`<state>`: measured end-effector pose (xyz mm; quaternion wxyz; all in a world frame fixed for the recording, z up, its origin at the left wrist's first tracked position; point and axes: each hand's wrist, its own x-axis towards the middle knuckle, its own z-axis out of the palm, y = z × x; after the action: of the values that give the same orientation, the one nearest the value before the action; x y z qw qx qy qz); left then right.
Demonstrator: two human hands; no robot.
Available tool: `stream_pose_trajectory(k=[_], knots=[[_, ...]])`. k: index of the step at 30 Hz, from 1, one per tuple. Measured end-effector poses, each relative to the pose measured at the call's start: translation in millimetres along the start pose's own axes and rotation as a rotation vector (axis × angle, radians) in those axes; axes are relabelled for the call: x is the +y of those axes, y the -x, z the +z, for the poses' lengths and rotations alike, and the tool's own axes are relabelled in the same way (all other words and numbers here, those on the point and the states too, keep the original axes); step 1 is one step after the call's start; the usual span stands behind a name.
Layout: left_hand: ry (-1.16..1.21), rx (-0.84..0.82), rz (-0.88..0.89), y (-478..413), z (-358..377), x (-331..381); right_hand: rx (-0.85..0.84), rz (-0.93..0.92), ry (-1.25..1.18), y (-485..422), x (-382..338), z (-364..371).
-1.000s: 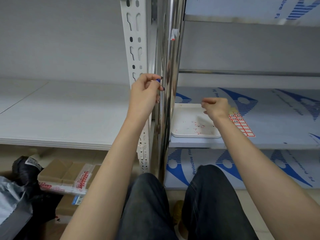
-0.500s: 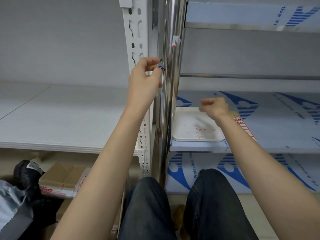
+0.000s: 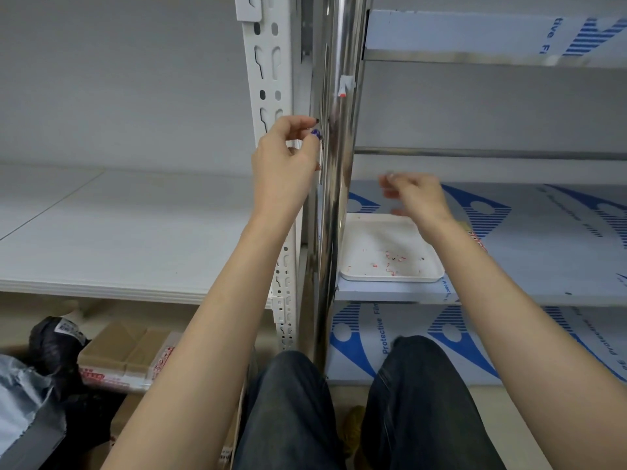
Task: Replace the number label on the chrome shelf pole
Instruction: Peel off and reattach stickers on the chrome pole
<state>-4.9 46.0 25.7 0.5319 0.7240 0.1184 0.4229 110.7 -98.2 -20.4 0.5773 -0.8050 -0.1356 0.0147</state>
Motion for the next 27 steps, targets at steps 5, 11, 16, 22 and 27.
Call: stream_pose_trajectory(k=[5, 11, 16, 22, 27], knots=[[-0.168, 0.119, 0.220, -4.7, 8.2, 4.3, -0.081, -0.242, -0.325, 18.9, -56.2, 14.1], [-0.452, 0.157, 0.531, -11.0, 18.8, 11.7, -0.170, -0.421, -0.443, 20.8, -79.1, 29.8], [-0.591, 0.131, 0.603, -17.1, 21.8, 10.8, -0.209, -0.396, -0.496, 12.8, -88.9, 34.9], [-0.765, 0.093, 0.596, -17.1, 24.6, 14.3, -0.229, -0.369, -0.617, 3.8, -86.8, 47.8], [-0.799, 0.177, 0.689, -20.9, 29.0, 14.1, -0.229, -0.350, -0.649, 3.5, -86.7, 52.3]])
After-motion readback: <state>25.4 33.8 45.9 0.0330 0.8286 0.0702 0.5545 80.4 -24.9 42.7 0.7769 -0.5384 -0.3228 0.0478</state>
